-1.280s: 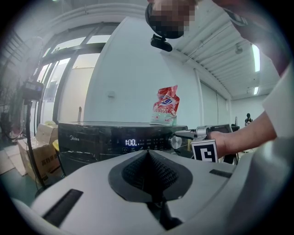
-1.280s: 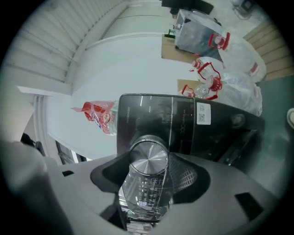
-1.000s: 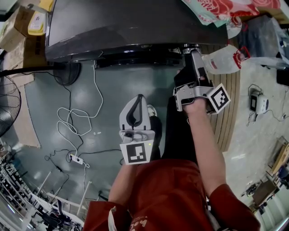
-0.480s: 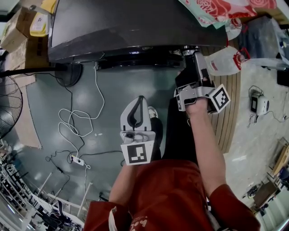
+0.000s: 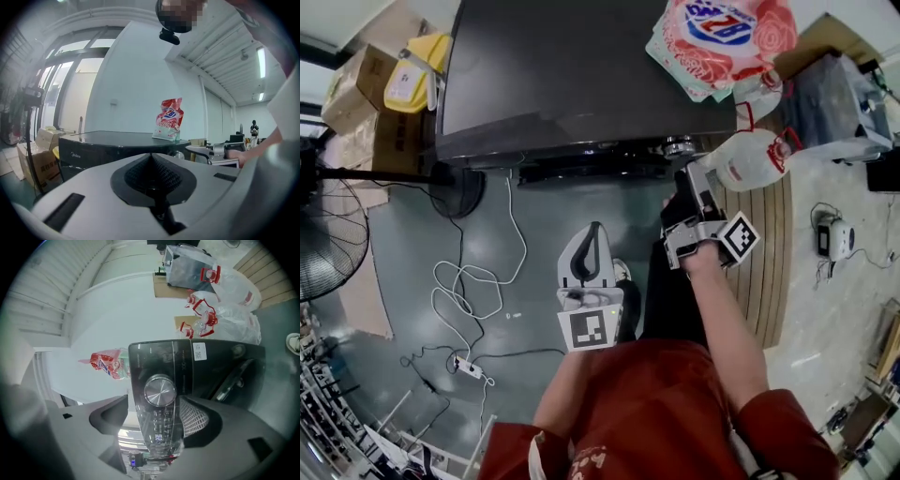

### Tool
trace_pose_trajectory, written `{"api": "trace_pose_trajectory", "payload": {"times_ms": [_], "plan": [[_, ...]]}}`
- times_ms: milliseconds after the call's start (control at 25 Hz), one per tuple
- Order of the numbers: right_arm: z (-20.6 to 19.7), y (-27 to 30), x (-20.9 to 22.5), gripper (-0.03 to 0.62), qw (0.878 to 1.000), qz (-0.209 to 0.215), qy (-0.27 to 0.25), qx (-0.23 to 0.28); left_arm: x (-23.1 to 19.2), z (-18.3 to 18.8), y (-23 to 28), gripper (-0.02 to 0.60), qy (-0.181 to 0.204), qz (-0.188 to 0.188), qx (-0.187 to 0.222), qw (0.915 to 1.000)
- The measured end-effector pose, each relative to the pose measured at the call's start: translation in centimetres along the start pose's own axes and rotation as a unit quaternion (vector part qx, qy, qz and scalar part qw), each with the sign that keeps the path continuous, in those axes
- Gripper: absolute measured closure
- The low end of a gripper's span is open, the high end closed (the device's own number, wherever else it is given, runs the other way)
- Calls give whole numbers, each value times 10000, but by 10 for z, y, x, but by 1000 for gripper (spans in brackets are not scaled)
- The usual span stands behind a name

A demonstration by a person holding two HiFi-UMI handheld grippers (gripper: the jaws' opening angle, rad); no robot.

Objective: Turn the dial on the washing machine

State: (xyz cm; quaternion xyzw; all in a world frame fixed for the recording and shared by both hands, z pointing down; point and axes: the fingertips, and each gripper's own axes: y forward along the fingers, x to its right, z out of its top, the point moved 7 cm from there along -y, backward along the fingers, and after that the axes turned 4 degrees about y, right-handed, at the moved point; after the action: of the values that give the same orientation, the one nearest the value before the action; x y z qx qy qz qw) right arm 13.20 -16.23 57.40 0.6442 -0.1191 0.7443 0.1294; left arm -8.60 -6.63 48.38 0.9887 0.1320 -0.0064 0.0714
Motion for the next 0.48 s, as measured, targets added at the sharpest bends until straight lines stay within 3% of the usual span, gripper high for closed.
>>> {"api": "trace_pose_trajectory", "payload": {"times_ms": [480], "plan": [[-45,-67,-46,276,9994,-224,-53,-270,-20,77,-39,572,297,-29,3,9996]]}}
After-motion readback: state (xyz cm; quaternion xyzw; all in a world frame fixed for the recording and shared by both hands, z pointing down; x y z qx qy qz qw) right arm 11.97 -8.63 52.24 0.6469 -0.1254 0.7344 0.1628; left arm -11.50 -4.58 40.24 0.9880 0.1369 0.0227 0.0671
